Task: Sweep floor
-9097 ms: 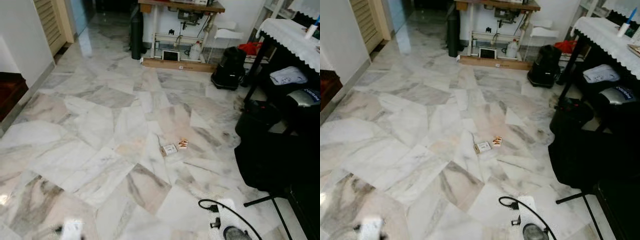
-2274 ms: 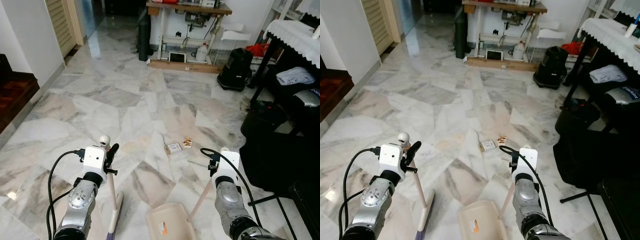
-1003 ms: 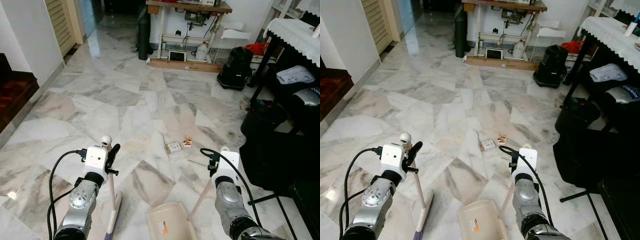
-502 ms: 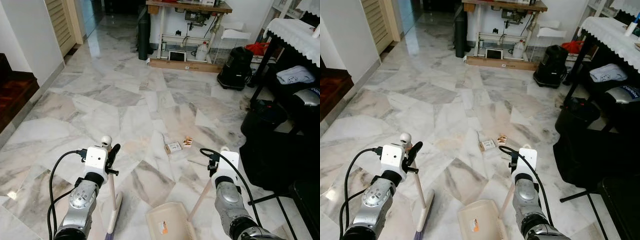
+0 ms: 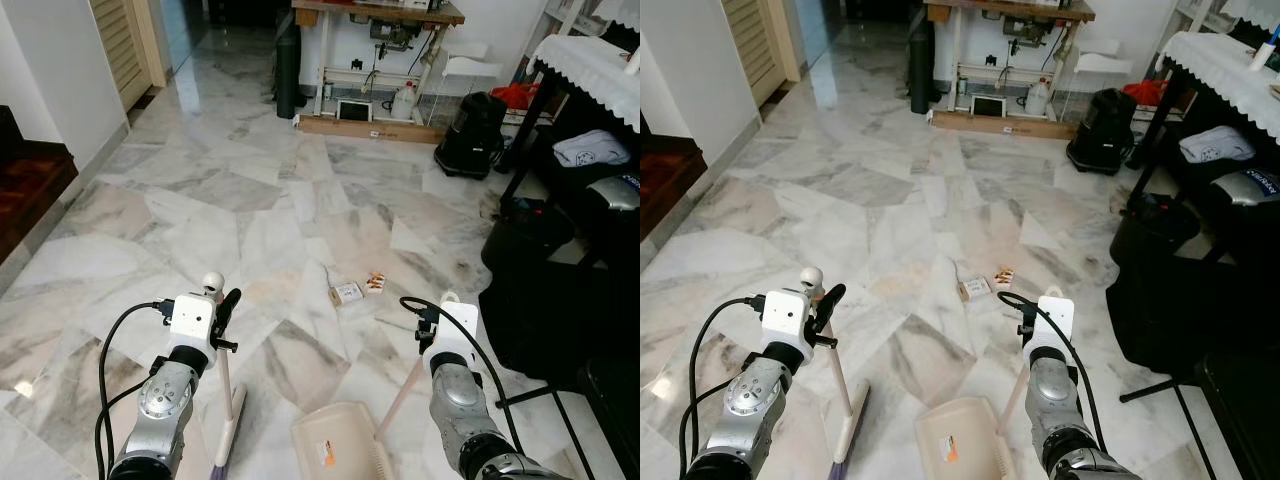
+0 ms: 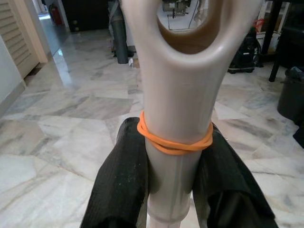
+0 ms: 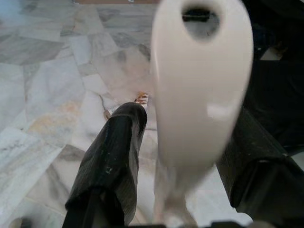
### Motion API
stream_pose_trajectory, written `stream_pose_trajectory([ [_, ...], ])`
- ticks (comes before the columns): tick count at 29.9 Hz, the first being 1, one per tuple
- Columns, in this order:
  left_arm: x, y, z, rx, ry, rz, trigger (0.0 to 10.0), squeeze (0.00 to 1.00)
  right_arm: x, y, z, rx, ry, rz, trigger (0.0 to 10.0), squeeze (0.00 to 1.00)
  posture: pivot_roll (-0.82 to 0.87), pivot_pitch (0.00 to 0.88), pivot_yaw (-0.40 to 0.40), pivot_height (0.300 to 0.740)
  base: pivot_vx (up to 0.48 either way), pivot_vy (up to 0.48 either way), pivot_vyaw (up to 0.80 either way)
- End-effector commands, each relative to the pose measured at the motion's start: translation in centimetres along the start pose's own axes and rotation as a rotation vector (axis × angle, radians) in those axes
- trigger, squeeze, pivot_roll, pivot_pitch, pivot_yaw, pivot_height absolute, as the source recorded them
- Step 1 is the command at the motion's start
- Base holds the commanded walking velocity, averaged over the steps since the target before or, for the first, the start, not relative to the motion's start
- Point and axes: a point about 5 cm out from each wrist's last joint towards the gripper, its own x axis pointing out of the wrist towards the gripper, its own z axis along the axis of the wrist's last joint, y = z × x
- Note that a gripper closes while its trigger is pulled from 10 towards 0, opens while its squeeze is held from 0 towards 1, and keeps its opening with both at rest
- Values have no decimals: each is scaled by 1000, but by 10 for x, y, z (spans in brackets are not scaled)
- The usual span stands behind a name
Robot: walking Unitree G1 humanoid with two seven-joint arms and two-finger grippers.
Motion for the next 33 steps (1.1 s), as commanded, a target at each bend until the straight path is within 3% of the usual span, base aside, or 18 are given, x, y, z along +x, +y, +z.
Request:
stream_pose_trajectory([
  [1, 3, -3, 4, 10, -26, -17, 10000, 0, 0, -2, -2, -6, 16, -7, 10000, 0, 10, 1, -100, 740, -315, 0, 0],
  [5, 3, -3, 4, 11, -26, -16, 10000, 0, 0, -2, -3, -7, 17, -9, 10000, 0, 9, 4, -100, 740, -324, 0, 0],
  [30, 3, -5, 4, -1, -27, -11, 10000, 0, 0, -4, -3, -6, 20, -14, 10000, 0, 8, 8, -101, 740, 0, 0, 0],
  [33, 1, -5, 0, -6, -5, -16, 10000, 0, -3, -1, -16, -55, 119, 21, 10000, 0, 7, 5, -102, 740, 0, 0, 0],
])
